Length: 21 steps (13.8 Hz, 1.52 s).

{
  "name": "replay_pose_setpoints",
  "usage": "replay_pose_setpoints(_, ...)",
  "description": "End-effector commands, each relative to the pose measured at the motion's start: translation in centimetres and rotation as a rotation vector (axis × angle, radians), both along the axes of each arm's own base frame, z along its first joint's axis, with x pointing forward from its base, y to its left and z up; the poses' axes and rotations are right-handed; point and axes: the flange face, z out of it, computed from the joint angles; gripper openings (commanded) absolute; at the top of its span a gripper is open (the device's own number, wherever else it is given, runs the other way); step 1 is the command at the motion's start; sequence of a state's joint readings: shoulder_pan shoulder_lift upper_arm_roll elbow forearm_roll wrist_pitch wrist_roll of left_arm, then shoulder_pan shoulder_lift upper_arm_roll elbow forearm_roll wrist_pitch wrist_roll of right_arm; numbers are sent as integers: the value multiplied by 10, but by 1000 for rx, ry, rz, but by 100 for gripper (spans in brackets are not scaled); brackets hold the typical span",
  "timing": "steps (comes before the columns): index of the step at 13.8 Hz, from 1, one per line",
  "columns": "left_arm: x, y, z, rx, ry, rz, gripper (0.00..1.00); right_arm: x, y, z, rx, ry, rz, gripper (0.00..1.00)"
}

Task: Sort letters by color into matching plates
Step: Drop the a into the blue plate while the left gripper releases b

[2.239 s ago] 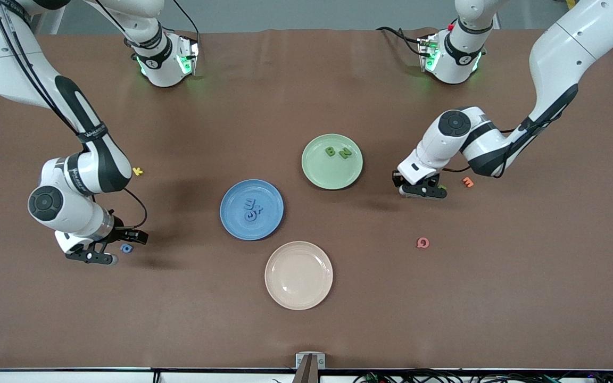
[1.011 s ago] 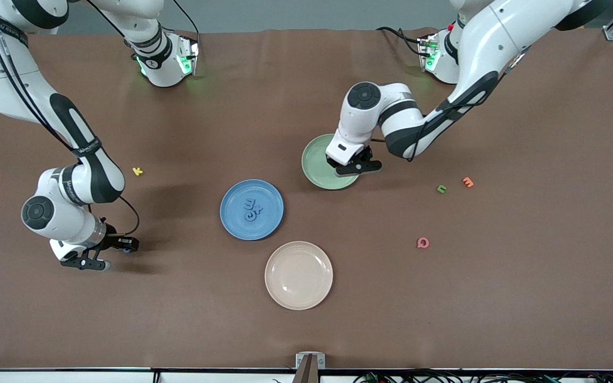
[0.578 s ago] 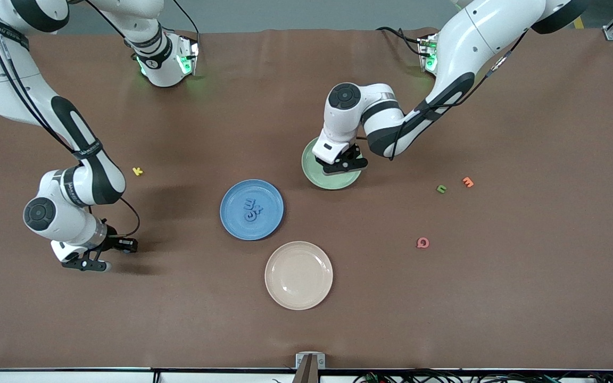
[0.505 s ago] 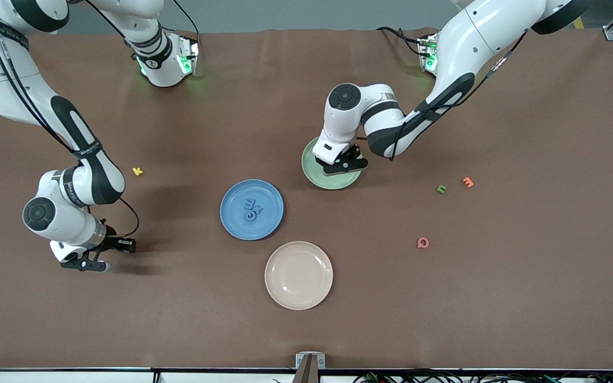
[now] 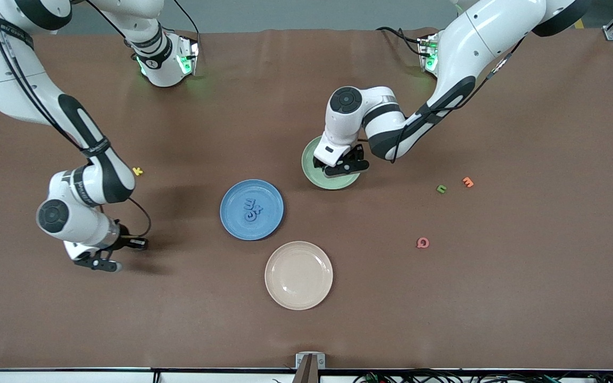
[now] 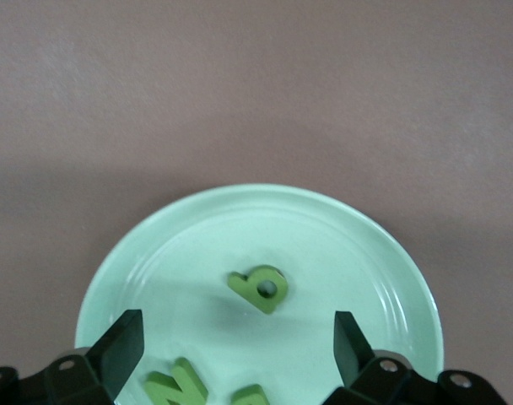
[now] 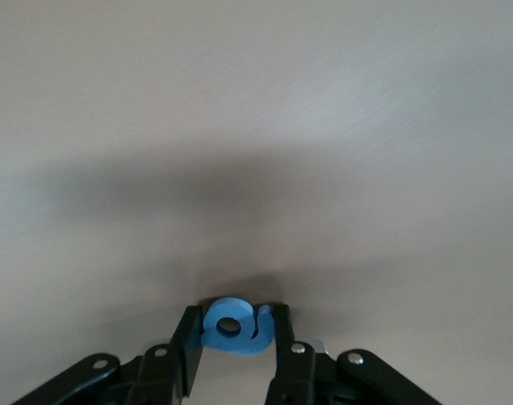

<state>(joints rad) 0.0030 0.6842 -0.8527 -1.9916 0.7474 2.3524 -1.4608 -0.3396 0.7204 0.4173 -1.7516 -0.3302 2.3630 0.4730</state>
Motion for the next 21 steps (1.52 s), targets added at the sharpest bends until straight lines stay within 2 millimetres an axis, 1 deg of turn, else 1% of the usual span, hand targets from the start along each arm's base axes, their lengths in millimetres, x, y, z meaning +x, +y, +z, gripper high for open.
replay_pose_setpoints(1,15,30,0,26,10,-57,99,-17,76,36,12,23,-119,1)
replay_pose_setpoints(2,17,43,-2,39,14,-88,99,-25,104,44,27,25,-163,1)
replay_pose_setpoints(3,20,58,-5,51,22,-95,99,-35,134,47,44,40,-208,1)
replay_pose_setpoints(4,18,68,-8,55,33,-111,99,-44,164,51,53,46,-248,1)
replay_pose_setpoints(6,21,93,-10,55,47,-132,98,-65,225,54,43,45,-296,1)
replay_pose_setpoints(7,23,107,-8,54,42,-150,98,-73,246,55,38,43,-321,1)
replay_pose_setpoints(8,25,119,-6,53,38,-171,98,-79,259,54,35,46,-332,2)
replay_pose_setpoints(9,27,131,-4,49,35,-186,98,-84,269,54,31,48,-350,13)
replay_pose_setpoints(10,29,147,-4,52,30,-203,98,-86,275,55,31,48,-369,87)
replay_pose_setpoints(11,33,164,-6,54,20,-221,98,-90,283,56,27,48,-383,100)
replay_pose_setpoints(12,36,178,-7,50,4,-235,98,-91,289,58,26,47,-387,100)
replay_pose_setpoints(14,40,208,-10,35,-10,-275,98,-85,288,68,31,31,-380,100)
replay_pose_setpoints(15,40,220,-11,34,-10,-299,98,-80,285,73,15,34,-374,100)
replay_pose_setpoints(17,42,243,-14,50,-17,-331,98,-67,275,93,-41,45,-322,100)
replay_pose_setpoints(18,43,250,-15,55,-22,-346,98,-62,269,110,-64,41,-286,100)
replay_pose_setpoints(19,44,257,-16,54,-27,-359,98,-58,259,123,-85,41,-253,100)
replay_pose_setpoints(21,47,273,-18,59,-30,-390,98,-50,229,156,-122,38,-174,100)
